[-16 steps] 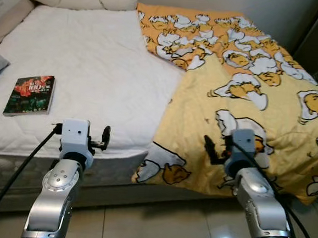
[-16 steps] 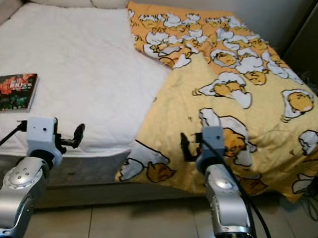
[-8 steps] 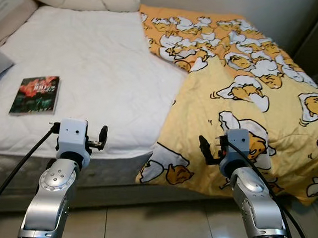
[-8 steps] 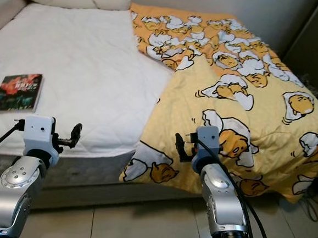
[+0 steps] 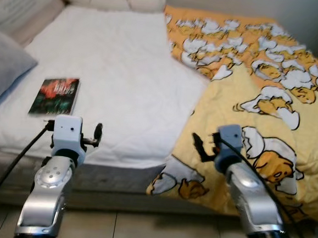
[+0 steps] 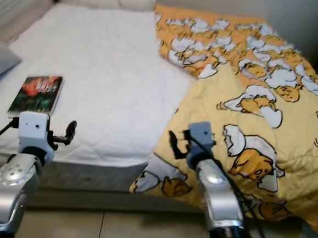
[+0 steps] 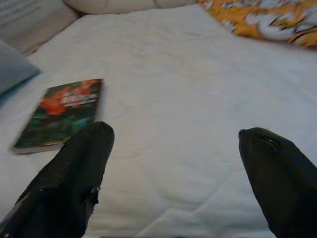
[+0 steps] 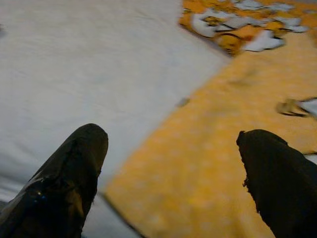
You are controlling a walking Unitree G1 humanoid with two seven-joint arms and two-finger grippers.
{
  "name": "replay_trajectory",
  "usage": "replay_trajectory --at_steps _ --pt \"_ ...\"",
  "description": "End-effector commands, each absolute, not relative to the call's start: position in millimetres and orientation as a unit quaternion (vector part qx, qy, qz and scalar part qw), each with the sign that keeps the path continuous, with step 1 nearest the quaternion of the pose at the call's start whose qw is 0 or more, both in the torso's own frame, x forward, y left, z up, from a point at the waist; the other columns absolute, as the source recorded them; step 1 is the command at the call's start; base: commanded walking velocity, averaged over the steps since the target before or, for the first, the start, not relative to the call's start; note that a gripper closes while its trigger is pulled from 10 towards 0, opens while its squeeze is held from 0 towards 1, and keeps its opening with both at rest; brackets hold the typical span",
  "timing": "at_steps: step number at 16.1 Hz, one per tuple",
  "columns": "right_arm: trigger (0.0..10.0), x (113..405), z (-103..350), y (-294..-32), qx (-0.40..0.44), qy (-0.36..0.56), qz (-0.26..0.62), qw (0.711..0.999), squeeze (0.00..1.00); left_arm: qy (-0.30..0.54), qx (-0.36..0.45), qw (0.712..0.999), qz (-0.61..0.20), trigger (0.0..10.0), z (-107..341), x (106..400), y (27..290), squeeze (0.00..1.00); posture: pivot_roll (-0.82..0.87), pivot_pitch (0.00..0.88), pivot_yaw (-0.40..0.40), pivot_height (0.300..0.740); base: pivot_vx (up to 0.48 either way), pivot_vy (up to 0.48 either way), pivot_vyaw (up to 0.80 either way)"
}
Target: Clean up the room
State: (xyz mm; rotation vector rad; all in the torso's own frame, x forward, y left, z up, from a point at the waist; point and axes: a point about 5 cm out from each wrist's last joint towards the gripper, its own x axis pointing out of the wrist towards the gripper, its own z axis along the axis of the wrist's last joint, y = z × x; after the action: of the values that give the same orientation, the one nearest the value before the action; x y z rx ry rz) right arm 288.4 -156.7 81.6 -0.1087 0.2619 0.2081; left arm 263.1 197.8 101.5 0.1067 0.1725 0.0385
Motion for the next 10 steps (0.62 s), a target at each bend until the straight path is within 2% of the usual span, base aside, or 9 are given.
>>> replay_trajectory --at_steps 1,10 --pt "10.0 287.0 78.7 -161.6 -0.055 0.136 0.094 0.985 0.00 0.087 0.058 0.994 0.006 10.0 101.2 264.3 191.4 1.00 0.04 0.000 -0.029 0.740 0.307 0.000 0.00" --pt "10.0 286.6 78.0 -158.0 -0.063 0.140 0.107 0.982 0.00 0.089 0.059 0.994 -0.004 10.0 100.5 265.5 187.6 1.00 0.04 0.000 -0.025 0.740 0.318 0.000 0.00"
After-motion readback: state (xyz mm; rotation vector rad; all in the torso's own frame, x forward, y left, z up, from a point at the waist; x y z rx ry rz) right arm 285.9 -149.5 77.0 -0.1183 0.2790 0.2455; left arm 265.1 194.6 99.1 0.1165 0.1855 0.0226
